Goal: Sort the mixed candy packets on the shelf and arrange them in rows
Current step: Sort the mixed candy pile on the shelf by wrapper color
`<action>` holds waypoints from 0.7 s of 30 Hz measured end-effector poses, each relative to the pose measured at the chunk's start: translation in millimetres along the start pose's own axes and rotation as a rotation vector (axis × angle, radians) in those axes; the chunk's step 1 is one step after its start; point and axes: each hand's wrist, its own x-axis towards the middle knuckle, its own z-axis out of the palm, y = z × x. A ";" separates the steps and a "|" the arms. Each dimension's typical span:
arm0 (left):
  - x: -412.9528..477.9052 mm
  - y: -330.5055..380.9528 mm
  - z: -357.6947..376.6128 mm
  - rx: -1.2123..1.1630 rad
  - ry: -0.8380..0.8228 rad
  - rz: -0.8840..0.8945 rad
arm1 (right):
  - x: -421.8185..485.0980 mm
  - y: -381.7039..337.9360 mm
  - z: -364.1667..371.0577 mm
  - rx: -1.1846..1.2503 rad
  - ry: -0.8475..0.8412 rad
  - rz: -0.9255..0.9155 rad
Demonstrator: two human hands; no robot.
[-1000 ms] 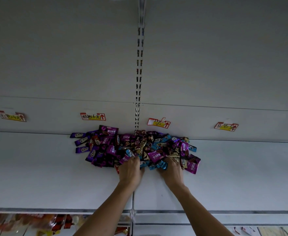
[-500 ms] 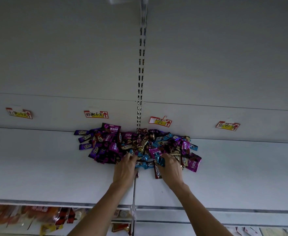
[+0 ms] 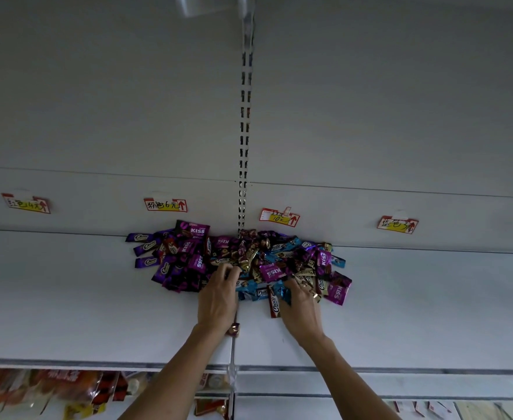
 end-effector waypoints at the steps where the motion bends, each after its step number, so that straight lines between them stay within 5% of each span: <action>1: 2.0 -0.5 -0.3 0.019 0.038 0.014 | 0.3 1.5 0.1 0.023 -0.012 0.022; 5: 9.8 4.1 -8.2 0.075 0.088 -0.047 | 2.4 1.6 -3.8 0.118 -0.054 0.067; 12: 14.7 16.8 -30.6 -0.233 -0.111 -0.368 | 2.4 -11.3 -14.3 0.224 -0.162 0.159; 21: -20.6 33.7 -53.0 -0.626 -0.249 -0.349 | -20.7 -14.2 -62.7 0.217 -0.198 0.086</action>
